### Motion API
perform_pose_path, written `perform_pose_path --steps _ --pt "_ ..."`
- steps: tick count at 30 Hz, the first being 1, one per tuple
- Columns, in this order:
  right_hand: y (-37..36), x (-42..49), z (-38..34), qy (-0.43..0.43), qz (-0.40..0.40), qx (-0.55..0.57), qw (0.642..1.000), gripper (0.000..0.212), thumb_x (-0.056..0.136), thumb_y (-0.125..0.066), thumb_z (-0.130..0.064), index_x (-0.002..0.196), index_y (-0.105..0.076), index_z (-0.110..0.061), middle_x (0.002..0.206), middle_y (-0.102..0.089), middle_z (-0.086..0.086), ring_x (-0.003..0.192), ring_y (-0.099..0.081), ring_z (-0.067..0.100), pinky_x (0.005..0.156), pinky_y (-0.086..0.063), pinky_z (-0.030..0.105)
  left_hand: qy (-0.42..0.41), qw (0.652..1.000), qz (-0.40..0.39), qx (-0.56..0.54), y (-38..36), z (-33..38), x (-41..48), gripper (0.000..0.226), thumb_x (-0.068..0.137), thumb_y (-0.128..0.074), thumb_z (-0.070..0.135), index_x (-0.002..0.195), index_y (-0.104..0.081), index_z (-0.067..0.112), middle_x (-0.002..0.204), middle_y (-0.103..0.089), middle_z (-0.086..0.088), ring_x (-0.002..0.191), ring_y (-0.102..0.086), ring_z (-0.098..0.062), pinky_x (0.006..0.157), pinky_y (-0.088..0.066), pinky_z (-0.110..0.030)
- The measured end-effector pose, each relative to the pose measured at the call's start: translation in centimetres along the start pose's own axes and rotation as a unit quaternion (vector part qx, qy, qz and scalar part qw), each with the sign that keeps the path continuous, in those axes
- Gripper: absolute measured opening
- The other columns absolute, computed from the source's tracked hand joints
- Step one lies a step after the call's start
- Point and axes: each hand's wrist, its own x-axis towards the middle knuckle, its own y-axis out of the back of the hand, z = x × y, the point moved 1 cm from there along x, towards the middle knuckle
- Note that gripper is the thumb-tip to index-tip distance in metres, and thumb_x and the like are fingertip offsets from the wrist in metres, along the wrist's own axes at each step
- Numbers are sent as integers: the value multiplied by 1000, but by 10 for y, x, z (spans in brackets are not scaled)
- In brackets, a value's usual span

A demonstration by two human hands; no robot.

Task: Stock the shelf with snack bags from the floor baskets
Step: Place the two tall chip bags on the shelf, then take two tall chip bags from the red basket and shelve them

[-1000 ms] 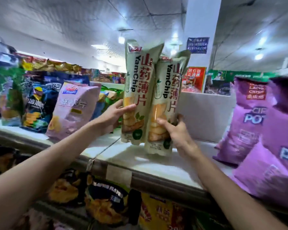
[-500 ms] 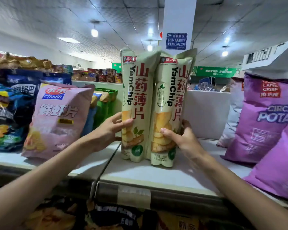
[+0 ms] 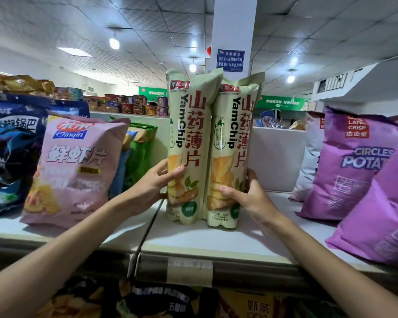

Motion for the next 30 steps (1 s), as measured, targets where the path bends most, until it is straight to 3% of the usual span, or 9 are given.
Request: perform_pose_path --steps 3,9,14,17,22,30 --pt "-1 0 -2 -4 -6 -1 1000 85 68 -83 -36 136 -34 -24 125 -62 1 112 -63 14 96 -54 36 7 1000 -5 5 -1 2 -3 76 64 -79 62 131 -55 35 127 -67 0 117 -64 -23 94 -52 -51" --pt "-1 -3 -5 -17 -1 -18 1000 79 72 -81 -30 136 -34 -21 123 -62 0 111 -62 11 95 -53 29 16 1000 1 9 -3 5 -6 89 58 -81 66 135 -51 33 128 -65 2 118 -63 -21 94 -52 -49" --pt "-5 -11 -5 -40 -1 -60 997 87 77 -80 -30 145 -26 -20 129 -57 -2 123 -55 18 104 -47 34 11 999 18 26 0 11 -11 109 50 -80 72 143 -39 33 139 -56 0 123 -56 -18 106 -41 -57" --pt "-3 -22 -13 -54 30 -69 996 107 71 -80 -47 153 -15 -25 151 -43 3 136 -44 21 114 -36 47 -10 997 60 51 2 20 -16 125 45 -76 79 151 -26 34 152 -42 -3 125 -48 -15 110 -34 -55" --pt "-6 -41 -23 -29 81 -94 992 101 81 -75 -41 155 -9 -25 162 -23 4 145 -28 22 112 -31 44 -59 994 76 59 -3 24 -22 129 44 -77 79 152 -23 35 155 -38 -2 131 -44 -16 100 -39 -39" --pt "-4 -63 -26 -2 145 -95 985 94 83 -69 -54 155 -15 -30 162 -24 1 146 -29 19 115 -32 41 -88 982 134 104 -18 29 -43 126 51 -75 77 154 -15 37 164 -20 -2 147 -25 -19 118 -26 -52"
